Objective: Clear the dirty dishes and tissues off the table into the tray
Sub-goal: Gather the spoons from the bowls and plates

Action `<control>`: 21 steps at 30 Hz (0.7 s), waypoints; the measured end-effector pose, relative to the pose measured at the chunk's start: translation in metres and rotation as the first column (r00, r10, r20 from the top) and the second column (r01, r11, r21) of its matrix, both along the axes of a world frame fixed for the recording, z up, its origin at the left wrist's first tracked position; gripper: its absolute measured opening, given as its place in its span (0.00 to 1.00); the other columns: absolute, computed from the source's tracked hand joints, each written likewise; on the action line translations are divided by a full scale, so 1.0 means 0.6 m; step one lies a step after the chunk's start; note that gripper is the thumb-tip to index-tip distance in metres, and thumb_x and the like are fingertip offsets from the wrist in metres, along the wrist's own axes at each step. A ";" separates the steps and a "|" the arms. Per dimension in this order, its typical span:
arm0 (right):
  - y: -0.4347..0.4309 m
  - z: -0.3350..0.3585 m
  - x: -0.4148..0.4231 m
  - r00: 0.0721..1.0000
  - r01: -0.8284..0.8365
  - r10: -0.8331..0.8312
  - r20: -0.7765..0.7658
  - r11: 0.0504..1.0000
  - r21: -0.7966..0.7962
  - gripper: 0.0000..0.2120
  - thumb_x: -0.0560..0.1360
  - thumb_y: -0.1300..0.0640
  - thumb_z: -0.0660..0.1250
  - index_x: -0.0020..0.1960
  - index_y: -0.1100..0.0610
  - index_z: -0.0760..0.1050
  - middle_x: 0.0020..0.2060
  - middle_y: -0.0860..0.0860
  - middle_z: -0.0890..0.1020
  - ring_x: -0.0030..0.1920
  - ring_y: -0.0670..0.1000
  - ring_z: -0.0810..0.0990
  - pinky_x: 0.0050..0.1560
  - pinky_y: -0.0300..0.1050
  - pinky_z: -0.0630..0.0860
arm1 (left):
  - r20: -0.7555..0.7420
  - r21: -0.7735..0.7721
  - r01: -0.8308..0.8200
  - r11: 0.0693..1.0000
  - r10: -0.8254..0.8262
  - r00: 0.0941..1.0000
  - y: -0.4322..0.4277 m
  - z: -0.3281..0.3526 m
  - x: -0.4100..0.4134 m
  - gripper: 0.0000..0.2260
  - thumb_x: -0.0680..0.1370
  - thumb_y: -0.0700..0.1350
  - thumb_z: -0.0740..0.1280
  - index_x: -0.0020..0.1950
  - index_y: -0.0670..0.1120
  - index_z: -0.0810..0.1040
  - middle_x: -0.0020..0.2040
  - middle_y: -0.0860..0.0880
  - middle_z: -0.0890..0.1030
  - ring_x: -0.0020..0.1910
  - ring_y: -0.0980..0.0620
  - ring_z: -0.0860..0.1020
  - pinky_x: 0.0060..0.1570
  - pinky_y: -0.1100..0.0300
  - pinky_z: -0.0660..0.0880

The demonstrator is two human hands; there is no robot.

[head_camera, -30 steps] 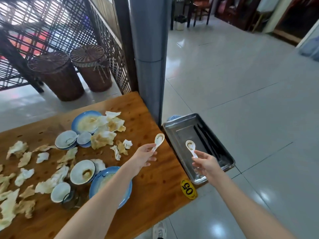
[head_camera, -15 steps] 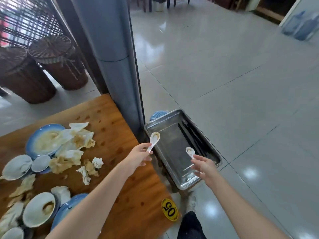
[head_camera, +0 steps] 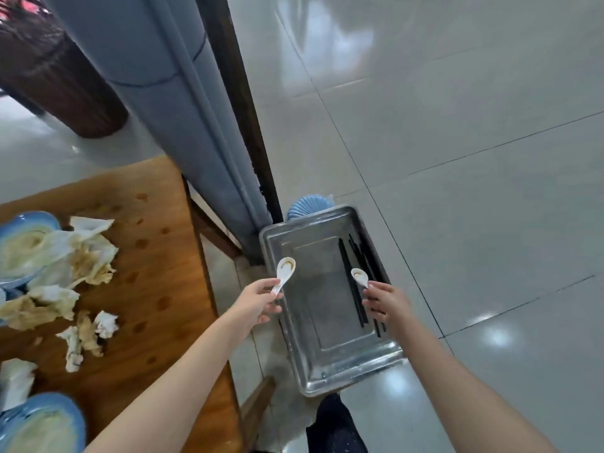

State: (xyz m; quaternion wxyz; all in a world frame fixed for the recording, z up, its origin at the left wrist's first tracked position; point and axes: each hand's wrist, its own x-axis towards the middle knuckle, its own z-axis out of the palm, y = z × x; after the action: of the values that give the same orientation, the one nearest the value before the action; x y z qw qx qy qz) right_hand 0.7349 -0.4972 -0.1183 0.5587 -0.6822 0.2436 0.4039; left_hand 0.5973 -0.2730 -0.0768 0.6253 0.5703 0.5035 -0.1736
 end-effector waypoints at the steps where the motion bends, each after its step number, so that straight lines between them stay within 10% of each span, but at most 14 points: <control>1: -0.003 -0.014 0.019 1.000 -0.025 0.025 -0.007 1.000 -0.018 0.10 0.78 0.63 0.64 0.59 0.59 0.74 0.46 0.56 0.79 0.39 0.51 0.78 0.51 0.51 0.74 | -0.007 -0.009 -0.009 1.000 0.009 1.000 -0.009 -0.014 0.015 0.13 0.81 0.36 0.59 0.61 0.51 0.75 0.50 0.48 0.80 0.38 0.53 0.80 0.31 0.64 0.68; 21: 0.028 -0.261 0.194 0.979 -0.192 0.175 -0.103 0.964 -0.184 0.15 0.78 0.69 0.58 0.60 0.60 0.75 0.52 0.54 0.77 0.35 0.49 0.79 0.35 0.42 0.70 | -0.113 -0.065 -0.090 0.994 0.082 0.990 -0.029 -0.180 0.172 0.13 0.82 0.36 0.59 0.60 0.50 0.76 0.49 0.50 0.82 0.31 0.57 0.80 0.31 0.66 0.69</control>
State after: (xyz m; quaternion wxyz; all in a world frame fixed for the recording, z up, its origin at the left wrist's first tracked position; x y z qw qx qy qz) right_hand 0.8513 -0.4802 -0.2749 0.4392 -0.7346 0.2412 0.4574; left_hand 0.7007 -0.2902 -0.1851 0.6232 0.5155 0.5548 -0.1952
